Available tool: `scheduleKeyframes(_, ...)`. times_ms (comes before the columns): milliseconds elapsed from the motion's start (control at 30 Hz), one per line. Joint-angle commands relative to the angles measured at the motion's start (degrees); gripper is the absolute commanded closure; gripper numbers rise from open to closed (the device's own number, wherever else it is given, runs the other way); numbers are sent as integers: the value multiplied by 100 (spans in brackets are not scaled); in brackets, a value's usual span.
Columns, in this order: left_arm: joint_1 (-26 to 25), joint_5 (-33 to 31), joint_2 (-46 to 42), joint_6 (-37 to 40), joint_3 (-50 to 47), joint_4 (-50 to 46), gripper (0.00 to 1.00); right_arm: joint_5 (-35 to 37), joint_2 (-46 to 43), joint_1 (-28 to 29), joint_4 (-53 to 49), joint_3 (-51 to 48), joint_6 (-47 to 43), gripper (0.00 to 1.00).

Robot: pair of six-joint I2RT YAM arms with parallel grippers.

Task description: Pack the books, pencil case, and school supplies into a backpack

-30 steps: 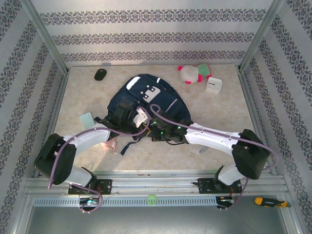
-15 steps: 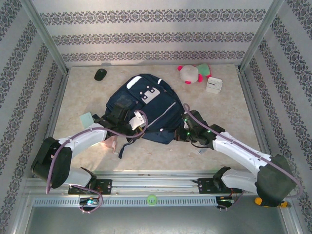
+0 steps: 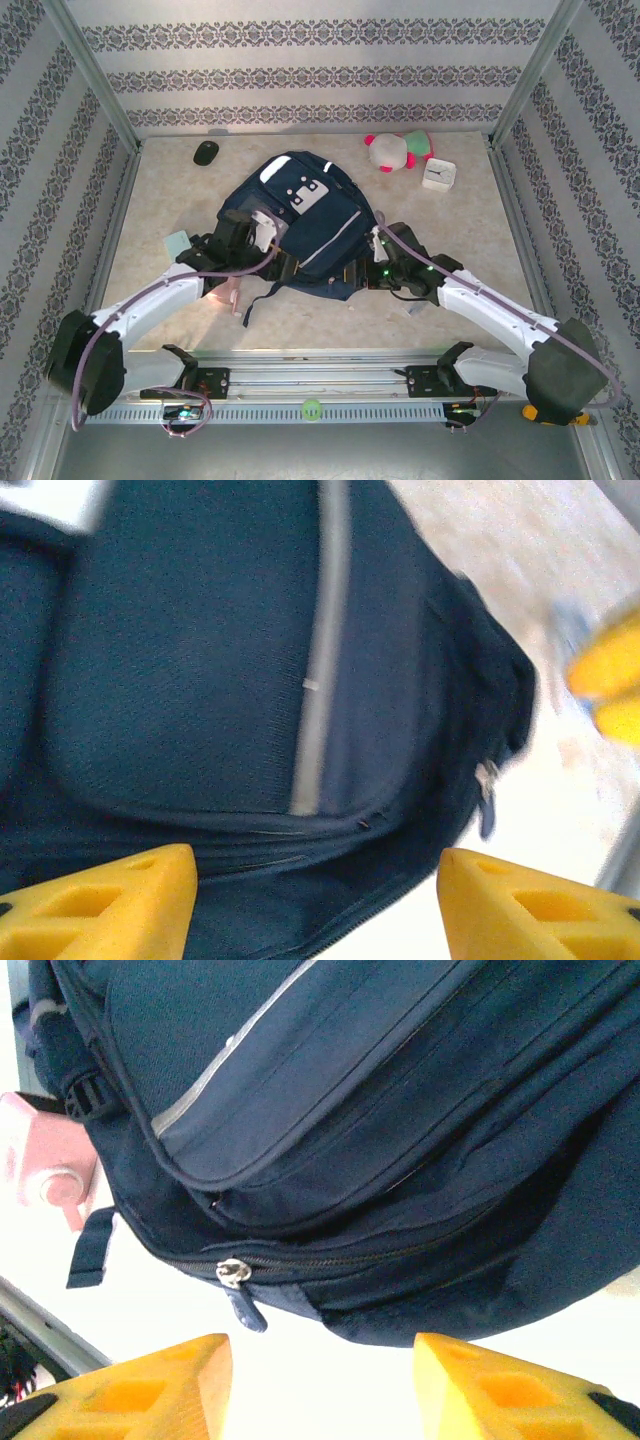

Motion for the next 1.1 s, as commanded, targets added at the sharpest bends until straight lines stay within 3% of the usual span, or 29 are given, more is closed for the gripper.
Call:
scheduleKeyframes(0, 209, -1461, -240, -2459, -3, -598, 37, -114, 248, -232, 60, 346, -248, 49)
scheduleKeyframes(100, 313, -1588, -176, -3094, -123, -805, 40, -297, 904, -324, 83, 567, -395, 53)
scheduleKeyframes(267, 430, -1602, 390, -3367, -336, -417, 43, -266, 1570, -257, 315, 563, -254, 59)
scheduleKeyframes(567, 593, -1530, 2420, -2846, 616, 209, 42, 128, 1531, 704, 1554, -297, 838, 62)
scheduleKeyframes(700, 602, -1193, 2904, -2632, 1127, 101, 40, 390, 1434, 789, 1221, -48, 672, 60)
scheduleKeyframes(933, 585, -1166, 1647, -1640, 909, -4, 28, 133, 407, 220, 206, 180, 217, 53)
scheduleKeyframes(1067, 535, -550, 468, 197, 273, 654, 29, -135, -134, 175, -575, 447, 24, 52)
